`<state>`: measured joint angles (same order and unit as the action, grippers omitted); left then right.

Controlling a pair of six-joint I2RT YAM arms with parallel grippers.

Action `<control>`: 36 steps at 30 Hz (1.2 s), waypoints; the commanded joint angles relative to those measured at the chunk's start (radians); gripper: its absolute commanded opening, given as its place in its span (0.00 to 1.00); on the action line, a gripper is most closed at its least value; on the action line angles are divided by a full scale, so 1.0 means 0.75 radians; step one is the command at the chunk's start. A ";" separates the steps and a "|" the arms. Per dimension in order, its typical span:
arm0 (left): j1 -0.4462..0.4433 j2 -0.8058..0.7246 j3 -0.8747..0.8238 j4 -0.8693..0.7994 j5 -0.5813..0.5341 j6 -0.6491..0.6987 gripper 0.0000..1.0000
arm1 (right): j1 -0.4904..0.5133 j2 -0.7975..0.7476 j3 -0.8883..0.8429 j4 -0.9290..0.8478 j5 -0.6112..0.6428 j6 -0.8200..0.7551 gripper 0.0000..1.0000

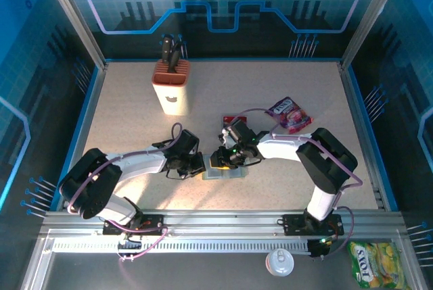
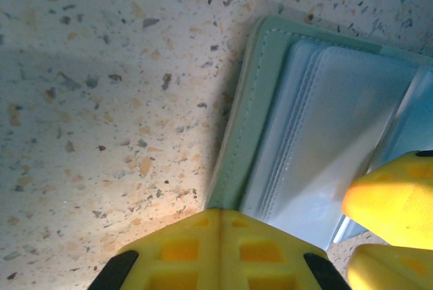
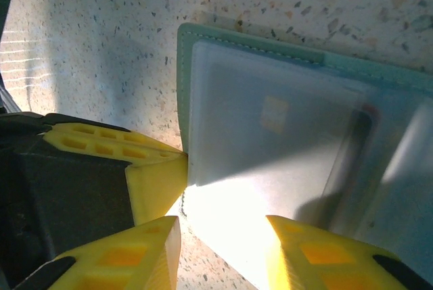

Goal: Take the credit cards out of the card holder

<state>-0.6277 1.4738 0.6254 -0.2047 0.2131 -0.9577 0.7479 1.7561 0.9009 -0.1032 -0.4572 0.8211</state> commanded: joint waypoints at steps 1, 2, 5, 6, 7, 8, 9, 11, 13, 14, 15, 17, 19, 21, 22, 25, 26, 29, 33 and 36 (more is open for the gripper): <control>-0.008 0.010 -0.016 -0.040 -0.041 0.038 0.02 | 0.022 0.020 0.032 0.007 -0.024 0.018 0.38; -0.008 0.008 -0.017 -0.040 -0.043 0.039 0.02 | 0.022 0.020 0.031 0.004 -0.021 0.016 0.38; -0.007 0.005 -0.017 -0.042 -0.045 0.040 0.03 | 0.023 0.020 0.031 -0.016 -0.001 0.018 0.38; -0.008 0.003 -0.018 -0.044 -0.047 0.039 0.03 | 0.023 0.021 0.036 -0.031 0.008 0.014 0.38; -0.008 0.004 -0.018 -0.046 -0.047 0.038 0.03 | 0.023 0.021 0.041 -0.050 0.019 0.011 0.38; -0.009 0.003 -0.020 -0.048 -0.047 0.041 0.03 | 0.022 0.020 0.044 -0.067 0.030 0.007 0.38; -0.007 0.003 -0.019 -0.049 -0.049 0.040 0.03 | 0.022 0.021 0.046 -0.080 0.038 0.003 0.38; -0.008 0.003 -0.020 -0.051 -0.050 0.041 0.03 | 0.022 0.022 0.051 -0.103 0.048 -0.004 0.38; -0.008 0.003 -0.022 -0.051 -0.050 0.040 0.03 | 0.022 0.025 0.052 -0.117 0.054 -0.008 0.38; -0.008 0.005 -0.021 -0.051 -0.051 0.042 0.03 | 0.022 0.022 0.054 -0.127 0.059 -0.013 0.38; -0.009 0.004 -0.022 -0.050 -0.051 0.041 0.03 | 0.022 0.019 0.054 -0.140 0.066 -0.016 0.38; -0.008 0.004 -0.023 -0.051 -0.053 0.042 0.03 | 0.023 0.014 0.058 -0.170 0.087 -0.026 0.38; -0.007 0.003 -0.023 -0.050 -0.054 0.041 0.03 | 0.022 0.004 0.061 -0.201 0.115 -0.036 0.38; -0.006 0.004 -0.023 -0.051 -0.054 0.040 0.03 | 0.022 -0.002 0.065 -0.228 0.137 -0.052 0.38; -0.008 0.004 -0.026 -0.050 -0.053 0.040 0.03 | 0.023 -0.004 0.071 -0.241 0.144 -0.055 0.38; -0.008 0.004 -0.028 -0.052 -0.053 0.039 0.03 | 0.022 -0.008 0.077 -0.269 0.163 -0.069 0.38; -0.007 0.003 -0.028 -0.052 -0.054 0.039 0.03 | 0.023 -0.006 0.081 -0.271 0.164 -0.073 0.38; -0.006 0.001 -0.028 -0.053 -0.056 0.039 0.03 | 0.022 0.002 0.084 -0.271 0.158 -0.076 0.38; -0.007 -0.011 -0.014 -0.072 -0.061 0.040 0.03 | 0.020 -0.001 0.081 -0.261 0.152 -0.078 0.38; -0.008 -0.036 0.001 -0.090 -0.069 0.043 0.03 | 0.015 -0.003 0.070 -0.246 0.140 -0.077 0.38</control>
<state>-0.6296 1.4704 0.6254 -0.2089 0.2024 -0.9421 0.7517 1.7584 0.9447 -0.2531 -0.3634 0.7776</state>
